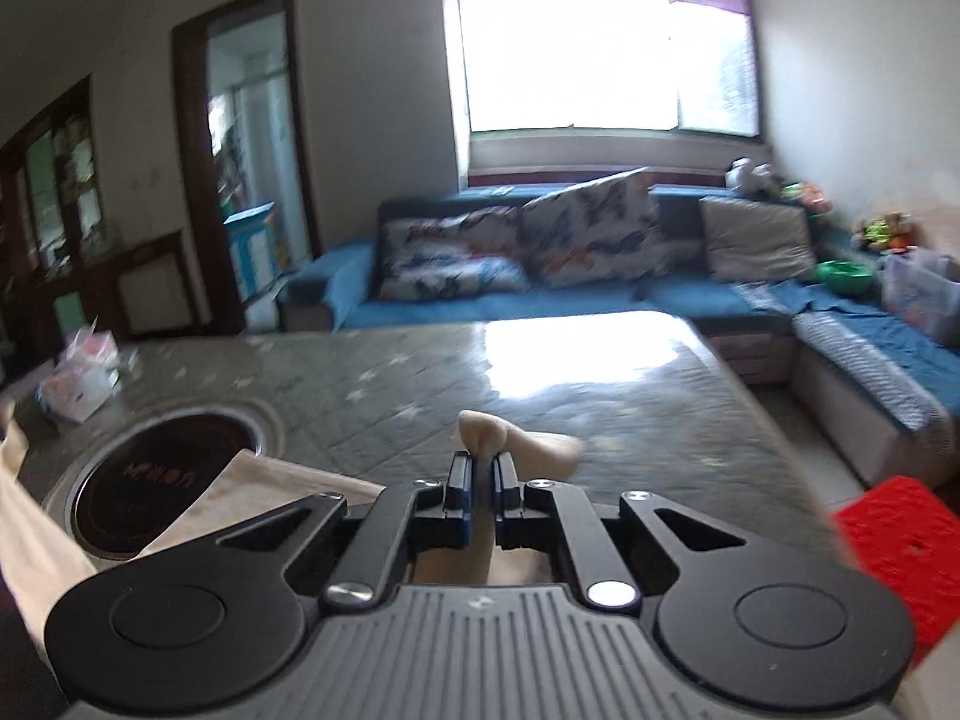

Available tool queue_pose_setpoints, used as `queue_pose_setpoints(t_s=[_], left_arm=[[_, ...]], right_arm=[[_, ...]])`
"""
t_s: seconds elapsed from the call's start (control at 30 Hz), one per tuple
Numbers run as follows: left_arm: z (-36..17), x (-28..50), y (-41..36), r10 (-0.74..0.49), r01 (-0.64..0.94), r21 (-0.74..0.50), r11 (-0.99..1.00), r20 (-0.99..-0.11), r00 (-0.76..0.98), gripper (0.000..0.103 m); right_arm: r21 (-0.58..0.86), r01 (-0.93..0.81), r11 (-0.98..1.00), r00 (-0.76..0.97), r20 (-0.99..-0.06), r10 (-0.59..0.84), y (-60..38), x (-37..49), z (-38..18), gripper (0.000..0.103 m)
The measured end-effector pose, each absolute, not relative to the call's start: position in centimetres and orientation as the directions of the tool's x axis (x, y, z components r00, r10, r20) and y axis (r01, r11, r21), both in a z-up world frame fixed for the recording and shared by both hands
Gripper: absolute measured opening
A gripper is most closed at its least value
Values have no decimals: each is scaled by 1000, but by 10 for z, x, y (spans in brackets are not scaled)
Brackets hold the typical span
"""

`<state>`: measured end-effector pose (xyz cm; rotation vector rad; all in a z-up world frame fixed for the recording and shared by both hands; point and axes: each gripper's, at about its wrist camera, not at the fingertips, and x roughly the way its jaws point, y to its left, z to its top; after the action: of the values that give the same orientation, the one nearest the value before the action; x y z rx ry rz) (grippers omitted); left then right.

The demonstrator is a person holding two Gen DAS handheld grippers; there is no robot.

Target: Fold clothes

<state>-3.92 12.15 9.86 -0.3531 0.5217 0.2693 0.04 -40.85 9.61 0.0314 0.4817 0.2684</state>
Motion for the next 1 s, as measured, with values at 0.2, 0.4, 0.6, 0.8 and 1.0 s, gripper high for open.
queue_pose_setpoints(t_s=[0.2, 0.4, 0.6, 0.8, 1.0], left_arm=[[69, -67, 138, 182, -395, -250, 884, -594, 783, 8], [48, -87, 151, 187, -426, -242, 872, -639, 746, 9], [51, -94, 152, 199, -420, -223, 880, -629, 751, 9], [48, -97, 151, 203, -423, -206, 882, -644, 738, 10], [48, -98, 148, 207, -426, -202, 882, -646, 734, 10]], right_arm=[[123, -109, 986, 880, -450, 153, -461, -49, 93, 6], [146, 51, 988, 828, -560, 40, -506, -72, 54, 8], [126, 146, 981, 802, -595, -42, -524, -89, 38, 17], [119, 174, 978, 803, -591, -71, -537, -98, 40, 23], [141, 90, 986, 825, -565, 5, -520, -78, 52, 38]])
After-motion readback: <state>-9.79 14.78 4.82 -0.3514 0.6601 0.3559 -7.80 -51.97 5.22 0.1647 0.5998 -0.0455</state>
